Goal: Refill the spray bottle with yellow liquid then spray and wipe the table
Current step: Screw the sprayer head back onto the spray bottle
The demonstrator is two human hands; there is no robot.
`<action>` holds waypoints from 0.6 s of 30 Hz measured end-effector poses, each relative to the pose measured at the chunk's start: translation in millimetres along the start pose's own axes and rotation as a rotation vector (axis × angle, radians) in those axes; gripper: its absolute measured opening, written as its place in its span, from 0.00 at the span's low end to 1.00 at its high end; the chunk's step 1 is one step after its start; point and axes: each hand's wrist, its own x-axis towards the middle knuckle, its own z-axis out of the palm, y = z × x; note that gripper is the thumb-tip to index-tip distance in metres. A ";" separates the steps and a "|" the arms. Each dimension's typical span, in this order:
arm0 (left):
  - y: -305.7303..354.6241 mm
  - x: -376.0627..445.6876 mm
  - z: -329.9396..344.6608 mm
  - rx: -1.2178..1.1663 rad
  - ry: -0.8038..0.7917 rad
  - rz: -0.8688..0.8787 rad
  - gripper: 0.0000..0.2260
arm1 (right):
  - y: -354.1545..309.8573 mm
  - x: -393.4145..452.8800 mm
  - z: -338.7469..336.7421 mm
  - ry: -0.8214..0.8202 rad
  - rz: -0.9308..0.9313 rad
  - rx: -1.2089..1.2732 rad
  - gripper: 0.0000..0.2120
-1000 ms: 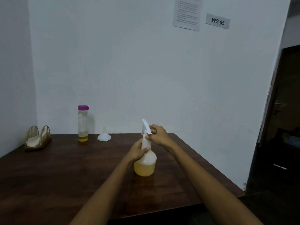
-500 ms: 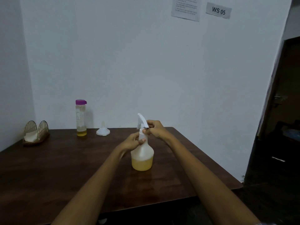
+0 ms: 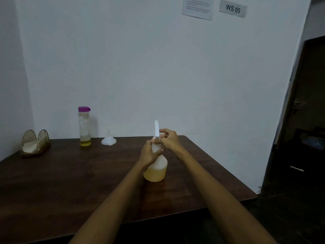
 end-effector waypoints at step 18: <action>3.0 3.5 13.4 -0.053 0.040 0.016 0.17 | 5.8 -8.2 2.9 0.182 -0.081 -0.138 0.09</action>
